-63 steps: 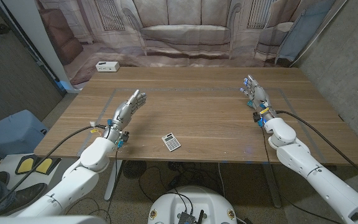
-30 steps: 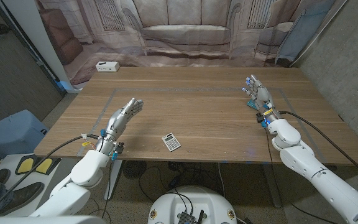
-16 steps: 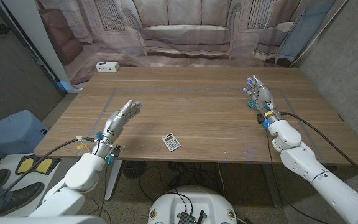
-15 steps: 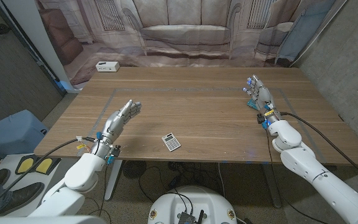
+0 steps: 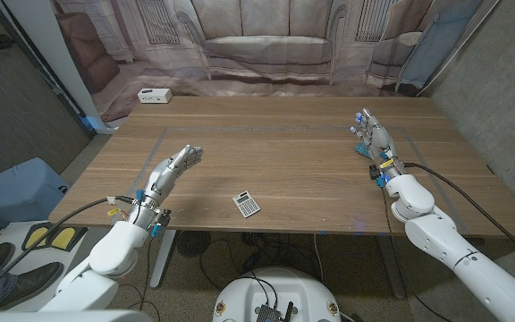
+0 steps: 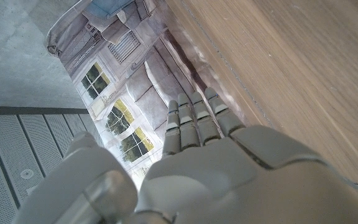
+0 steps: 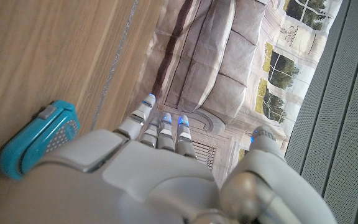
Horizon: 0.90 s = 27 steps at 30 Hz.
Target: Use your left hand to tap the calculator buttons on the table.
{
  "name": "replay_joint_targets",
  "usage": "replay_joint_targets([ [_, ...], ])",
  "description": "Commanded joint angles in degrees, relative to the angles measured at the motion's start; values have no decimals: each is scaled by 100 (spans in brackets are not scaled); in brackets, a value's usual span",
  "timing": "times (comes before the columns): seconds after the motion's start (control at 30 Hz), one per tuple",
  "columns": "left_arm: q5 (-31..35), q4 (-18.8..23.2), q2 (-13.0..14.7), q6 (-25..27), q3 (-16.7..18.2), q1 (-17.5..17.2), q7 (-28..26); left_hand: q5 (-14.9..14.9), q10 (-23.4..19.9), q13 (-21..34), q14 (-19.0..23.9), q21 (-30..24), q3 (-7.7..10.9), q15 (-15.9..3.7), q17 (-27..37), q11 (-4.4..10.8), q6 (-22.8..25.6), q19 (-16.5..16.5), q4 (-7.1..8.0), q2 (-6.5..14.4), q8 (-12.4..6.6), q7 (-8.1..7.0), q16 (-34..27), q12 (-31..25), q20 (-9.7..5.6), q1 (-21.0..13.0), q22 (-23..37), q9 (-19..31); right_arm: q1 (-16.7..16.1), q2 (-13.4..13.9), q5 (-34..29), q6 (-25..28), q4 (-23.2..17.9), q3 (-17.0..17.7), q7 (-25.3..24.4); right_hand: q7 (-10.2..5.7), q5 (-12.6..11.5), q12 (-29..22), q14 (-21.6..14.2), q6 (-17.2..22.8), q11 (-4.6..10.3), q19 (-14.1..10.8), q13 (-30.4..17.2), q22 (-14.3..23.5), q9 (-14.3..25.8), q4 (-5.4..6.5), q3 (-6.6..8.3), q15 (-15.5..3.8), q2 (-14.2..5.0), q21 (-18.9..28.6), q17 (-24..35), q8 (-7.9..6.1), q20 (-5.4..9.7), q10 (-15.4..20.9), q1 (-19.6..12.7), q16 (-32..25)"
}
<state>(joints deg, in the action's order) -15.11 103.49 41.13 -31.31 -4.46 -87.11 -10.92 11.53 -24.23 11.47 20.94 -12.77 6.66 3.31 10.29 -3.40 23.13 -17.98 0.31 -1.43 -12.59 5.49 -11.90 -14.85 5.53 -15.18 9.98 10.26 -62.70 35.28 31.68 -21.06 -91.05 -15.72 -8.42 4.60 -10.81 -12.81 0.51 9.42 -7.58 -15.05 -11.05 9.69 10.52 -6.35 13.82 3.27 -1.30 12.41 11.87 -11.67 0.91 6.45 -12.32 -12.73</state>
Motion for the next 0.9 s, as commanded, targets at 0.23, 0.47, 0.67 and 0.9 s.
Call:
replay_joint_targets([
  [0.23, 1941, 324, -324, -107, 642, -521, -883, 55, -284, 14, 318, -64, -46, -58, 4, 37, 332, -256, -10, -60, -71, -1, -78, -68, 25, -8, 25, 33, -189, -74, -332, 86, -375, -57, -386, 14, 19, 18, -53, 34, -3, -60, -31, 12, 14, -31, 3, 16, -14, -27, 9, 16, -16, 35, -15, 16],
  [0.47, 2946, 408, -420, -16, 833, -580, -1183, 62, -401, 15, 403, -63, -51, -80, 3, 58, 429, -325, -22, -55, -77, -26, -77, -89, 40, -26, 26, 35, -254, -152, -453, 136, -508, -92, -571, 15, 20, 21, -54, 38, -12, -64, -31, 13, 14, -34, -1, 17, -15, -33, 10, 18, -15, 39, -13, 19],
  [0.67, 3824, 574, -451, 169, 1009, -704, -1525, 66, -474, 15, 463, -66, -52, -112, 2, 105, 565, -396, -35, -47, -104, -54, -72, -97, 29, -46, 26, 36, -288, -200, -573, 148, -549, -134, -671, 11, 20, 23, -55, 41, -13, -67, -31, 13, 15, -35, -4, 15, -15, -37, 11, 19, -13, 42, -11, 21],
  [0.9, 4171, 839, -350, 287, 1229, -944, -1499, 69, -503, 15, 495, -57, -52, -112, 2, 119, 610, -427, -45, -39, -96, -69, -60, -89, 26, -64, 26, 37, -351, -230, -649, 162, -616, -144, -761, 13, 21, 25, -56, 43, -12, -64, -32, 13, 15, -40, -8, 12, -14, -45, 11, 22, -21, 47, -13, 24],
])
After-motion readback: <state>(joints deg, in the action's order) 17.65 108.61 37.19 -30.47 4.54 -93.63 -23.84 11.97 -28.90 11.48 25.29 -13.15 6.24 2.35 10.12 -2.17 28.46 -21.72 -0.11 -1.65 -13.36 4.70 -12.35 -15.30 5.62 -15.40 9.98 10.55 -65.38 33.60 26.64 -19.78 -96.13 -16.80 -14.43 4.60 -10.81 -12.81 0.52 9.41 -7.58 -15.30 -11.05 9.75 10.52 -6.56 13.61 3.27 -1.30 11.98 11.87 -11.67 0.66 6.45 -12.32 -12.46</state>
